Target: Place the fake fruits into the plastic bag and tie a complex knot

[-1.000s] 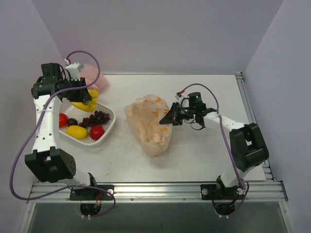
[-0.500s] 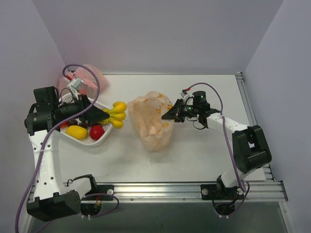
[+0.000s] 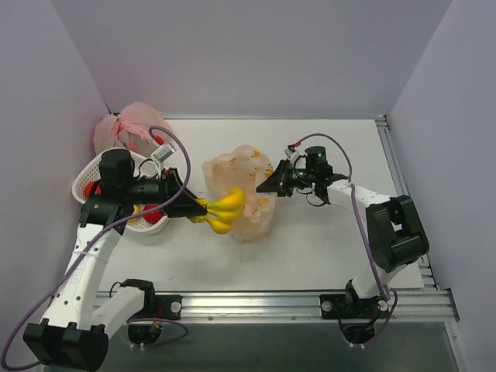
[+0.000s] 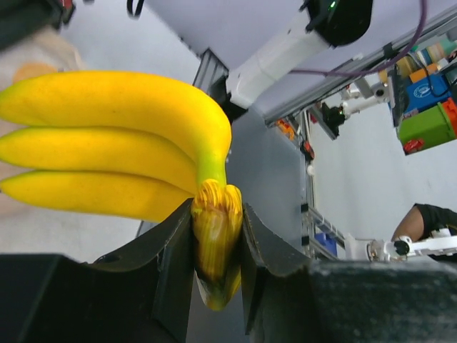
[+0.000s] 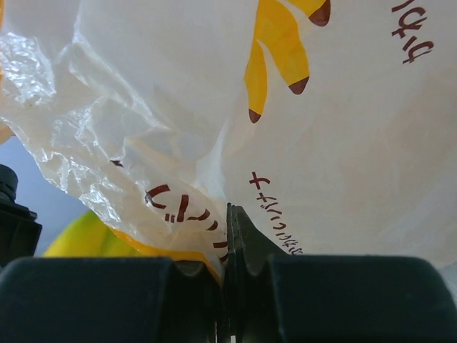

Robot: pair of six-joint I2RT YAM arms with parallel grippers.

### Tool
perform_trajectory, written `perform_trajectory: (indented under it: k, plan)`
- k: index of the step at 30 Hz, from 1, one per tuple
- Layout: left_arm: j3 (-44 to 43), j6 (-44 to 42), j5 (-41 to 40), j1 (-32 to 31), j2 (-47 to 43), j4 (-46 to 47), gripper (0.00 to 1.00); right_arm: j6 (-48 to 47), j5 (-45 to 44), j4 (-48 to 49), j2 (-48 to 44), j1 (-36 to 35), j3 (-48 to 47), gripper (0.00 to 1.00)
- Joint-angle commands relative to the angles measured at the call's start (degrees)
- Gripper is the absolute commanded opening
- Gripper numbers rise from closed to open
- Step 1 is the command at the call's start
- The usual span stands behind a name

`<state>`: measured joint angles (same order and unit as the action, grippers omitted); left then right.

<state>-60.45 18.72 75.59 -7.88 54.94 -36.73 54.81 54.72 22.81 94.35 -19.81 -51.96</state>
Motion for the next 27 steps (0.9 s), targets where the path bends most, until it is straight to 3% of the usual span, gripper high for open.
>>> perform_trajectory:
  k: [1,2,4,12,17,21,27]
  plan:
    - [2.25,21.06,1.31,-1.96,-0.72,38.52,0.00,-4.17,4.60,-1.43,0.93,-0.05,-2.00,0.00]
    - [2.26,25.44,1.49,-2.57,1.47,45.97,0.00,-7.66,4.96,-3.19,0.84,-0.14,-2.61,0.00]
    - [1.39,26.72,2.28,-3.45,3.94,49.11,0.00,-10.67,4.96,-8.01,0.67,-0.40,-3.93,0.00]
    - [-2.04,19.34,-0.71,-7.23,11.85,48.69,0.00,-12.62,7.24,-9.80,0.93,-0.93,-5.16,0.00]
    - [0.23,13.64,-3.34,-7.50,14.84,47.37,0.00,-9.90,8.47,-7.87,1.01,-0.75,-5.08,0.00]
    - [1.38,6.17,-4.23,-7.59,17.13,42.73,0.00,-8.49,9.26,-7.08,1.54,-0.58,-4.99,0.00]
    - [-2.13,-12.28,-3.25,-7.68,21.09,23.65,0.00,-7.78,10.58,-7.51,2.86,-0.23,-6.04,0.00]
